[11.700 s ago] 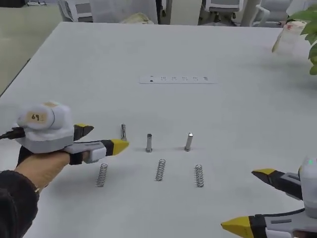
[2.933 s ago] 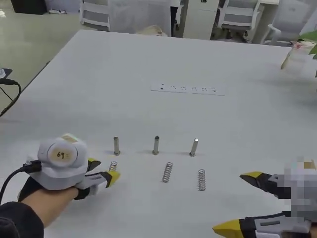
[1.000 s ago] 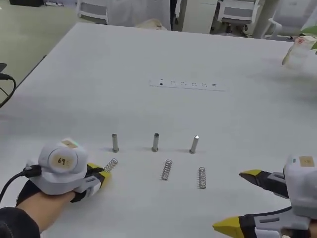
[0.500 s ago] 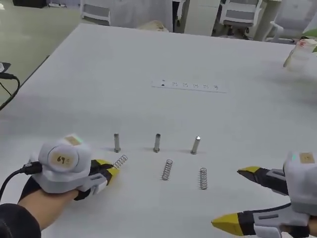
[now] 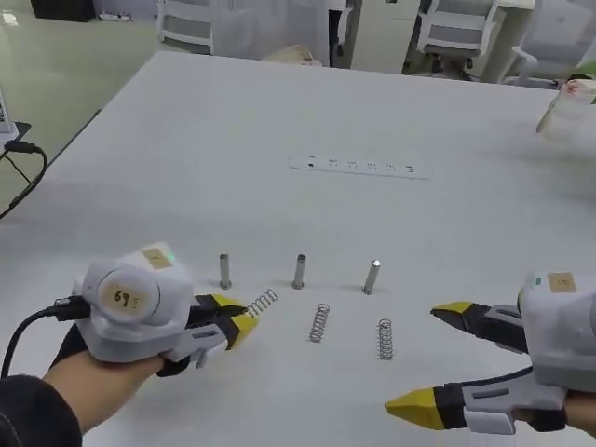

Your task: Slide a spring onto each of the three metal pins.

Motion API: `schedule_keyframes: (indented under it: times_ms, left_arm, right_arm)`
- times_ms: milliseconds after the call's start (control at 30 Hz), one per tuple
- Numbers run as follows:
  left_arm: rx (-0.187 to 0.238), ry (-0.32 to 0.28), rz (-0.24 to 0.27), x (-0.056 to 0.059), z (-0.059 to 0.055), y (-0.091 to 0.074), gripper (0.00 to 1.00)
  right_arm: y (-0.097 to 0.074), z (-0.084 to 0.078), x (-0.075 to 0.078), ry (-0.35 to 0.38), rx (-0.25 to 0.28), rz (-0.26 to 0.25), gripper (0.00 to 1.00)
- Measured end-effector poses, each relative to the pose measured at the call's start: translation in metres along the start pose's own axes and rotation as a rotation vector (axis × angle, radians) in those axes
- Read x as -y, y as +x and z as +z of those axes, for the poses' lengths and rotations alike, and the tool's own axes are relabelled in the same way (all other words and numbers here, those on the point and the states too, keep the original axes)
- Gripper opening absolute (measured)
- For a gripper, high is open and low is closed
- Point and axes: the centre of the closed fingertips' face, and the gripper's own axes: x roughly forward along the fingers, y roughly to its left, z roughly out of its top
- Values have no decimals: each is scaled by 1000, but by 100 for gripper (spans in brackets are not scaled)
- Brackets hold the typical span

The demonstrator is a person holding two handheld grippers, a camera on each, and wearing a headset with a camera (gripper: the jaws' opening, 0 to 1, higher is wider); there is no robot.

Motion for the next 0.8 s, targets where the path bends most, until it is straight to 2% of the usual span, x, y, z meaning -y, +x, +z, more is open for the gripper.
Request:
schedule_keyframes:
  times_ms: [433,633,800]
  left_arm:
    - [14,56,-120,33,11,3,2]
    - [22,83,-182,47,15,3,2]
    - [29,101,-236,59,18,2,2]
  right_arm:
    - [11,19,-4,-37,23,32,77]
    - [16,24,-9,-53,26,58,65]
    - [20,27,-14,-53,29,79,61]
